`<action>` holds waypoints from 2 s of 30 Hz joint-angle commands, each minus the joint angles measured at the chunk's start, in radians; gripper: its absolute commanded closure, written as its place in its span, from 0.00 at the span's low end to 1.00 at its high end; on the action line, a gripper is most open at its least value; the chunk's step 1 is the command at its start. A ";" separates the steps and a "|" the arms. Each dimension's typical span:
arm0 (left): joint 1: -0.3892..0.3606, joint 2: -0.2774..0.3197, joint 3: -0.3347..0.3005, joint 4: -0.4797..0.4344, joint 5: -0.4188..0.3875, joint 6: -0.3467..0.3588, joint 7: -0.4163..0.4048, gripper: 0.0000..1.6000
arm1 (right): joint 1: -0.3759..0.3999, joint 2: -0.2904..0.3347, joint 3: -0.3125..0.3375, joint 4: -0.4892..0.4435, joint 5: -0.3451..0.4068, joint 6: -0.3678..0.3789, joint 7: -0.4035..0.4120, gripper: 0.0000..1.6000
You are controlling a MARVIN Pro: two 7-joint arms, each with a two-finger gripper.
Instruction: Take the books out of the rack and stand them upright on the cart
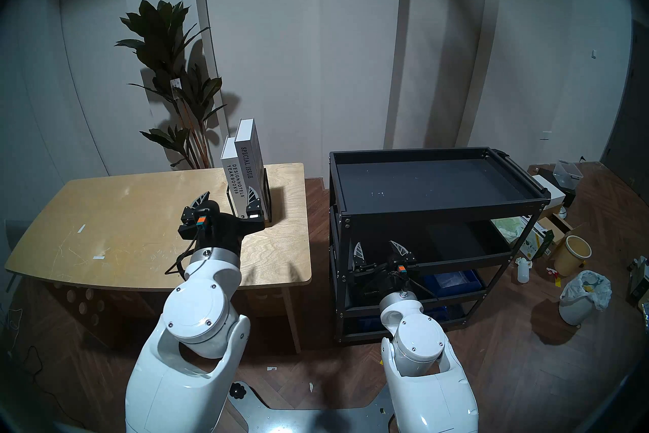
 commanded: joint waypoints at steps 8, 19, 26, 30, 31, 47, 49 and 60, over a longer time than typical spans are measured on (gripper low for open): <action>-0.177 -0.069 -0.041 0.072 0.025 -0.001 -0.037 0.00 | 0.043 0.037 0.042 -0.063 -0.020 0.007 0.001 0.00; -0.277 -0.100 -0.087 0.138 -0.008 0.027 -0.093 0.00 | 0.063 0.102 0.124 -0.168 -0.028 0.058 0.030 0.00; -0.344 -0.111 -0.077 0.190 -0.022 0.055 -0.114 0.00 | 0.056 0.132 0.160 -0.221 -0.020 0.115 0.070 0.00; -0.387 -0.121 -0.067 0.233 -0.001 0.057 -0.099 0.00 | 0.050 0.142 0.179 -0.241 -0.010 0.138 0.088 0.00; -0.386 -0.121 -0.063 0.235 0.007 0.054 -0.093 0.00 | 0.048 0.145 0.184 -0.244 -0.007 0.143 0.092 0.00; -0.516 -0.170 -0.023 0.395 0.083 0.060 0.070 0.00 | -0.004 0.148 0.250 -0.287 0.033 0.170 0.117 0.00; -0.525 -0.174 -0.025 0.407 0.086 0.061 0.075 0.00 | -0.005 0.150 0.261 -0.295 0.038 0.173 0.119 0.00; -0.567 -0.190 -0.059 0.442 0.046 0.095 0.066 0.00 | -0.009 0.158 0.309 -0.329 0.063 0.178 0.132 0.00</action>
